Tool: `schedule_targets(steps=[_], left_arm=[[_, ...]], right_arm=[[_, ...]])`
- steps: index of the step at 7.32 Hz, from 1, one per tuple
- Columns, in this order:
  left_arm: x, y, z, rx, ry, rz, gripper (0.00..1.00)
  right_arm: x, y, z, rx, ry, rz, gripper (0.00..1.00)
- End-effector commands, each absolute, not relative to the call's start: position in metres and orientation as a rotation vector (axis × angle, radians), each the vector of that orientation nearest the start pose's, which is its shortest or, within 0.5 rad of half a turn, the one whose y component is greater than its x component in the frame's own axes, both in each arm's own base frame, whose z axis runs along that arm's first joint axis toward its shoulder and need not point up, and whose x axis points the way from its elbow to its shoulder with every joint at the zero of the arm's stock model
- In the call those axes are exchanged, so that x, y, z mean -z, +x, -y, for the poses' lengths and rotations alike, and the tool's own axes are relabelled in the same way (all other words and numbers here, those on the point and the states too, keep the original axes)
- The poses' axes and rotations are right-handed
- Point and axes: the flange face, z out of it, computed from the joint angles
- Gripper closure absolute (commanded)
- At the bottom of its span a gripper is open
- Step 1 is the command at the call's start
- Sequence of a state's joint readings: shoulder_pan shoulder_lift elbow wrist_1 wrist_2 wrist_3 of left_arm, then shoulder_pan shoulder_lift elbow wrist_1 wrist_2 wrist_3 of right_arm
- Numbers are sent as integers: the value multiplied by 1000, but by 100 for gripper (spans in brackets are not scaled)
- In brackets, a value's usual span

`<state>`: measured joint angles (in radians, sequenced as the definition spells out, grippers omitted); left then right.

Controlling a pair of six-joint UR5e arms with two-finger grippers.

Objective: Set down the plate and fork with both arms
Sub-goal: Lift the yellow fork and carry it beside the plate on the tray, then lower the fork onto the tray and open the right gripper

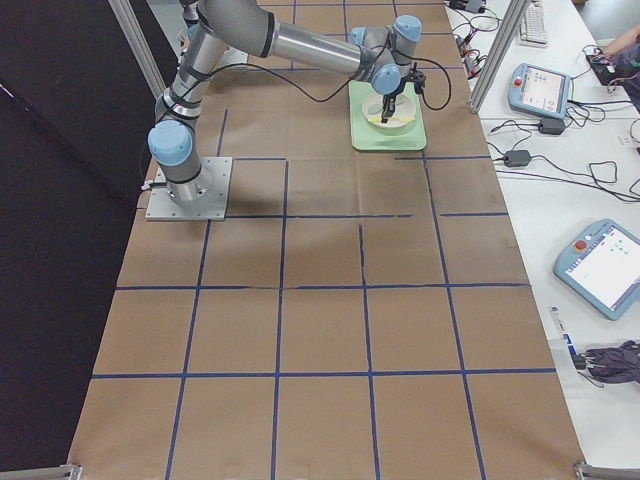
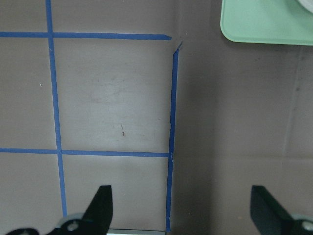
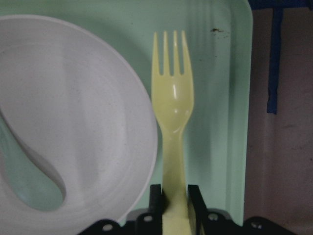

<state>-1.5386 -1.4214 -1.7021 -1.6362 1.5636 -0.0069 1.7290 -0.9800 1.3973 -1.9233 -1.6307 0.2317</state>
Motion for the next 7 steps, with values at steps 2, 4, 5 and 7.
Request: schedule_targets(steps=[2,4,5,7], left_arm=[[-489,-120,433,-65,-65,-3148,0],[-489,-120,432,-67,-63,-3148,0],[-489,-120,432,-67,-65,-3148,0],[-488,-120,430,-70,-65,-3148,0]], right_arm=[[-212,217,669,-58,145,-3204,96],[-186,216,671,-117,149,-3208,95],[-186,214,671,-119,146,-3210,94],[-191,214,670,-116,146,-3213,23]])
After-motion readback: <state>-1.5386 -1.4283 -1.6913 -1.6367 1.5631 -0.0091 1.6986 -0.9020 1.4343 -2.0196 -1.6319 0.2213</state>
